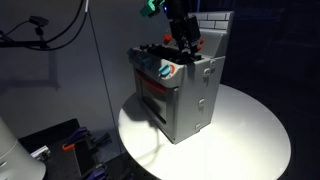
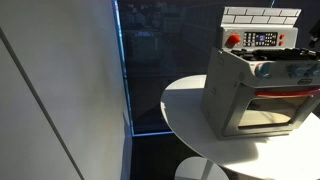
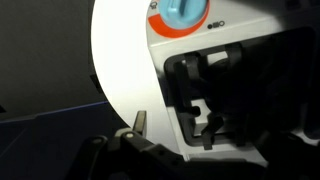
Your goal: Press the top red button on the right
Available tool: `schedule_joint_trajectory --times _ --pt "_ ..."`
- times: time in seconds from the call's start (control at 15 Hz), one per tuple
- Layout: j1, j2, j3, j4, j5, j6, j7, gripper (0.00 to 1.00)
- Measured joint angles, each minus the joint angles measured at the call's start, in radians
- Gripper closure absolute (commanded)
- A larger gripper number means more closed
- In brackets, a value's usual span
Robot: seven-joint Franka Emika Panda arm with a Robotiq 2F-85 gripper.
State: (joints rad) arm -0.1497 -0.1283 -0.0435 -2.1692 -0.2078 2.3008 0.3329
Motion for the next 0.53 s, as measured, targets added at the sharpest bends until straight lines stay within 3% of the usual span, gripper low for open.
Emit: schedule_joint_trajectory --times 0.53 --pt "0.006 0.063 0.000 0.051 0.000 0.078 0.000 0.00"
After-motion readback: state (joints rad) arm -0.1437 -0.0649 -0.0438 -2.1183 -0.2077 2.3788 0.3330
